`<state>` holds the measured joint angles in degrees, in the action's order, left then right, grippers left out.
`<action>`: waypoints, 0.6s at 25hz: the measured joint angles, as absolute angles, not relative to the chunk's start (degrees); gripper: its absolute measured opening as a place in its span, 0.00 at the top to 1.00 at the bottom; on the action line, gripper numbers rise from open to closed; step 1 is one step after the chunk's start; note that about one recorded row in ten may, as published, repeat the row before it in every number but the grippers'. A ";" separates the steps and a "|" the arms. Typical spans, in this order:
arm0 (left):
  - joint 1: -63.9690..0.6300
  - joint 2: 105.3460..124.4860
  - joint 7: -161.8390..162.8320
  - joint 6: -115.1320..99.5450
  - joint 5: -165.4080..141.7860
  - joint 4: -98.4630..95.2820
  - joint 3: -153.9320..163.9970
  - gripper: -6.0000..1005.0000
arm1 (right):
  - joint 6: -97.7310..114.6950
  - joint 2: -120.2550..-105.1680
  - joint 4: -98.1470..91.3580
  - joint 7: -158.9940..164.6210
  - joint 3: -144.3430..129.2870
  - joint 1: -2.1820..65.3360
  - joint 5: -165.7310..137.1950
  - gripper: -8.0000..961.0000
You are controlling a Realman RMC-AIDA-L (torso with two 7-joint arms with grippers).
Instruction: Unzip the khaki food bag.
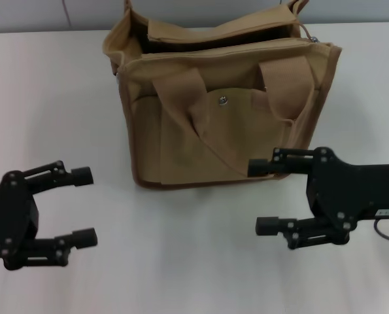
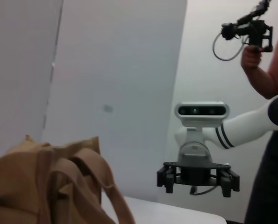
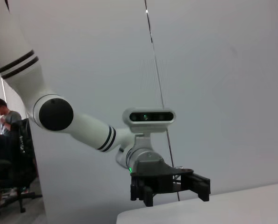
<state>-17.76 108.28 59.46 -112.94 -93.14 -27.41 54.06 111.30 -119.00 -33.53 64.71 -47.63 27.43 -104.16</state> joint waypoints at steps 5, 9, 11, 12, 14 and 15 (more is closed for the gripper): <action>-18.08 108.69 59.62 -112.94 -94.27 -28.05 54.35 0.14 | 110.87 -119.14 -32.44 64.56 -47.76 27.58 -104.35 0.19; -18.21 108.89 60.08 -112.73 -94.38 -28.07 54.30 0.14 | 110.43 -119.17 -31.94 64.54 -47.79 27.86 -104.20 0.19; -18.21 108.98 60.09 -112.73 -94.39 -28.08 54.22 0.14 | 109.93 -119.22 -31.83 64.54 -47.80 28.11 -104.22 0.19; -18.22 109.00 60.09 -112.73 -94.40 -28.08 54.21 0.14 | 109.64 -119.27 -31.76 64.53 -47.81 28.24 -104.30 0.19; -18.26 109.01 60.09 -112.73 -94.40 -28.00 54.06 0.14 | 109.32 -119.32 -31.53 64.53 -47.81 28.47 -104.37 0.19; -18.26 109.01 60.10 -112.73 -94.39 -27.85 53.91 0.14 | 109.17 -119.35 -31.34 64.52 -47.82 28.64 -104.41 0.19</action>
<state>-18.26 109.01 60.10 -112.73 -94.39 -27.85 53.91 109.17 -119.35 -31.34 64.52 -47.82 28.64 -104.41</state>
